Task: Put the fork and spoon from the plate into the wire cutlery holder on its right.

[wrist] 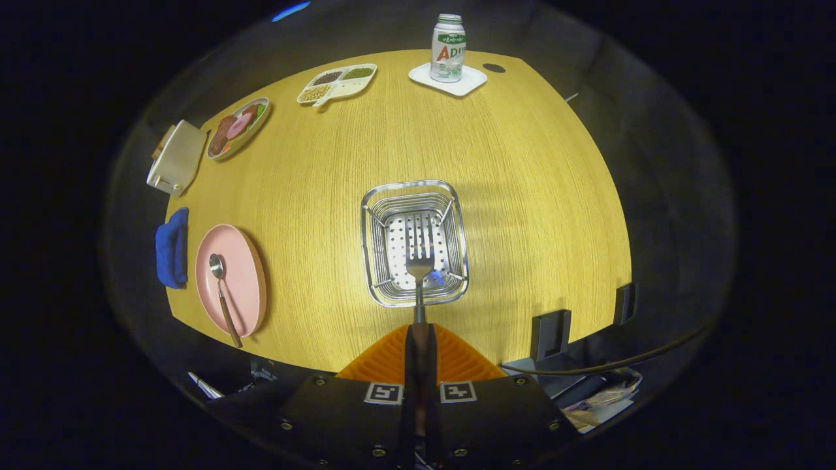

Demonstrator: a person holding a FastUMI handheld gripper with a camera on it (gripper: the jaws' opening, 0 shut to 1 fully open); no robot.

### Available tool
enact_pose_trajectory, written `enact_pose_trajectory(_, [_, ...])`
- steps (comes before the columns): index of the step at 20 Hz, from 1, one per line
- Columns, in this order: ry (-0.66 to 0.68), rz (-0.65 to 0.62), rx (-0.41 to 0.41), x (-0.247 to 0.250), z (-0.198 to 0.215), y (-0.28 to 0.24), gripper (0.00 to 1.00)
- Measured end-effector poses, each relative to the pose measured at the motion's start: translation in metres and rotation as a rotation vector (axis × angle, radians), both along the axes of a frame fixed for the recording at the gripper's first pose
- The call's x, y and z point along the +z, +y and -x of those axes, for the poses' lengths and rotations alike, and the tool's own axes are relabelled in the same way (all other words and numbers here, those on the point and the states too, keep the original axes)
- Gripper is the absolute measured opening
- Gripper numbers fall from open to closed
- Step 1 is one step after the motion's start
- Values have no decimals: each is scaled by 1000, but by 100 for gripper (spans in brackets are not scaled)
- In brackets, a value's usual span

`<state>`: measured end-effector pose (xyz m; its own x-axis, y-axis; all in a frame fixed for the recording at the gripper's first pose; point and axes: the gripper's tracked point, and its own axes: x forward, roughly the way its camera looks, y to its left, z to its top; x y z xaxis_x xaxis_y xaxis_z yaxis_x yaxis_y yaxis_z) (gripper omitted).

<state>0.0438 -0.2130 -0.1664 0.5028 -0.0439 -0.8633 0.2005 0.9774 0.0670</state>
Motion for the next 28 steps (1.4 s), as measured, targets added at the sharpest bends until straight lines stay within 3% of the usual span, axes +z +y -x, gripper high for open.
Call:
enact_pose_trajectory(13, [-64,-61,-57,22,-6,-5,13])
enact_pose_trajectory(14, [-68,-63,-56,23,-5,-4,22])
enact_pose_trajectory(18, [-93,-91,-62,26,-2,-1,34])
enact_pose_trajectory(28, [-177,-177,-84,41,26,16,34])
